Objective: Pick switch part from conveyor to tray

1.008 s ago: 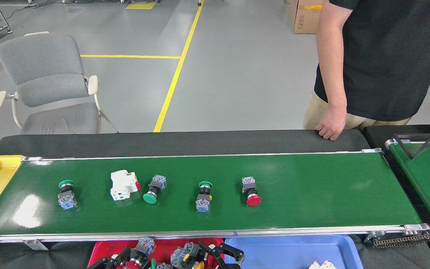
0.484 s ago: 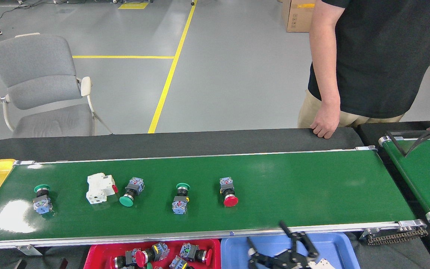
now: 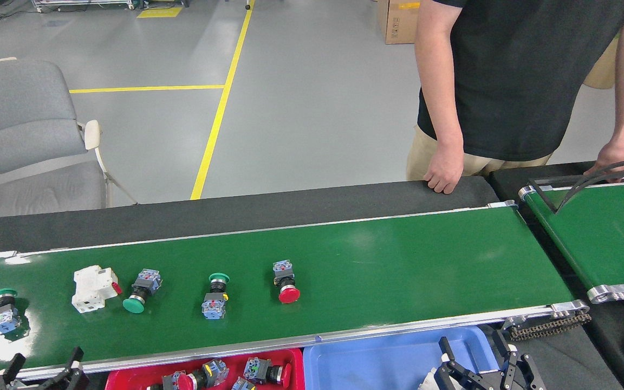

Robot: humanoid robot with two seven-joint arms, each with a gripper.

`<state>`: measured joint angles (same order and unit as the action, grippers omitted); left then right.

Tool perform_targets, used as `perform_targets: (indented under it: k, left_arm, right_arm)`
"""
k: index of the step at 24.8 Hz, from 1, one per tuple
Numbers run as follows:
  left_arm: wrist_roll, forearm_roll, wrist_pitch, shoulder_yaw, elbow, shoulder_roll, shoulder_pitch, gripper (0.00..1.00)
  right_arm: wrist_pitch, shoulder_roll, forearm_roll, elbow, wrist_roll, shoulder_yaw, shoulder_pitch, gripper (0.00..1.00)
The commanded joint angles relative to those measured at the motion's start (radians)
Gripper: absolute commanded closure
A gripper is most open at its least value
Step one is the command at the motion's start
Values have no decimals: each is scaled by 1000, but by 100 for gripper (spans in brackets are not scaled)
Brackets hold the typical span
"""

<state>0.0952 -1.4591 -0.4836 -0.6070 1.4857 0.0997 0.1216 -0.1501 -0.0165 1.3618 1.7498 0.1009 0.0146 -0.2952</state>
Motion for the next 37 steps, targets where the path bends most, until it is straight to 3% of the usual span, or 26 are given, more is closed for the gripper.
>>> perform_targets:
  k: [1,5,9,18,22,23,25,27,32,37]
  left_arm:
    - [-2,0,17,-3,-27,26,-22,1]
    - [-2,2,19,-2,-84,78,-31,1]
    - [-2,0,20,-2,-194,101,-122,1]
    - [-14,0,109,46,-446,233,-260,1]
    - [-14,5,118,64,-522,250,-310,3]
    - [-14,5,117,64,-538,252,-318,10]
    - [-15,12,115,64,-558,249,-326,46]
    - [-15,19,112,64,-591,249,-341,69]
    - [-74,49,112,66,-636,250,-370,86]
    - [-89,55,108,90,-607,239,-370,89]
  right_arm:
    - [-5,-11,-3,7,10,4,10,1]
    - [-28,-17,-3,-7,10,4,13,1]
    - [-29,-19,-1,-9,5,2,18,1]
    - [-36,-25,0,-21,2,-7,31,1]
    - [-54,-30,0,-49,0,-7,50,1]
    - [-54,-28,0,-53,0,-7,50,1]
    - [-55,-31,0,-53,0,-8,48,1]
    - [-57,-33,0,-58,0,-13,48,1]
    - [-57,-33,0,-58,0,-15,50,1]
    - [-55,-26,0,-56,0,-15,50,1]
